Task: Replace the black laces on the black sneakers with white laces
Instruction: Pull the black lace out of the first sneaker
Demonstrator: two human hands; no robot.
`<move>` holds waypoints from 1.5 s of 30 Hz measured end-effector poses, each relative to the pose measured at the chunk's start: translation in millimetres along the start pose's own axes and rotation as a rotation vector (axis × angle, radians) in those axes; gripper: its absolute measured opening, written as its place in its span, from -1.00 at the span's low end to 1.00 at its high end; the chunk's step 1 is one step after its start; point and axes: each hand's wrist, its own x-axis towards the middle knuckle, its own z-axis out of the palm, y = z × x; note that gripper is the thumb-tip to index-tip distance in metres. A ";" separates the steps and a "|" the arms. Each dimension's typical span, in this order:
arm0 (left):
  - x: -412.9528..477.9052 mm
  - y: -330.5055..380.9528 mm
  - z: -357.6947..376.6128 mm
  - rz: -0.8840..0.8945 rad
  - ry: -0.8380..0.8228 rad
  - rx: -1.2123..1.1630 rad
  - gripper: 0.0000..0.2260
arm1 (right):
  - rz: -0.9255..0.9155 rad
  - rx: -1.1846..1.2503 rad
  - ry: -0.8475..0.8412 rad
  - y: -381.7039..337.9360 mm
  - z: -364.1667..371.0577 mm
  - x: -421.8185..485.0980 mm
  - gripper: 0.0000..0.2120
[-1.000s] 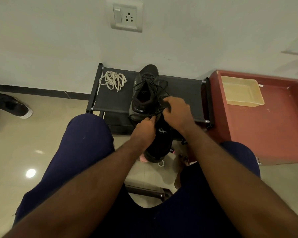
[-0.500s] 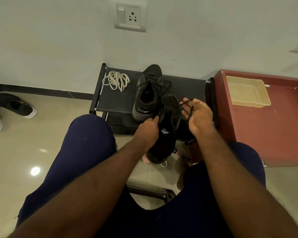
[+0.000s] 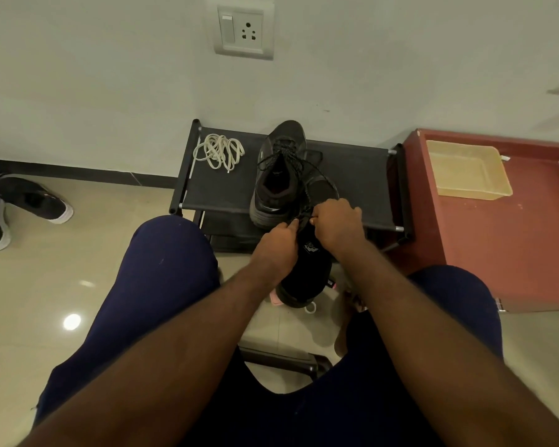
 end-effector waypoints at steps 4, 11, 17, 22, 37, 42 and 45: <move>1.6 1.9 -2.2 0.007 0.013 0.009 -0.55 | 0.143 0.605 0.254 9.5 8.6 3.9 -0.83; 0.9 4.1 -4.2 -0.002 0.009 0.020 -0.57 | 0.385 1.945 0.174 13.7 -27.0 -5.8 -0.76; -1.1 4.3 -1.8 -0.002 0.001 0.020 -0.56 | 0.098 0.514 0.172 15.0 -1.8 -4.6 -0.82; -1.2 3.9 -1.9 -0.009 -0.023 0.022 -0.53 | 0.050 0.090 0.025 -1.6 -1.4 -2.6 -0.81; 0.7 1.2 -0.8 -0.009 0.007 -0.008 -0.58 | 0.511 1.022 0.602 41.3 -22.5 2.5 -0.85; -0.2 1.6 -1.3 -0.018 0.004 -0.009 -0.55 | 0.654 1.503 0.672 58.7 -33.1 2.5 -0.88; -1.5 2.6 -2.1 -0.019 0.000 0.009 -0.55 | 0.582 1.618 0.513 61.1 -35.6 -0.8 -0.87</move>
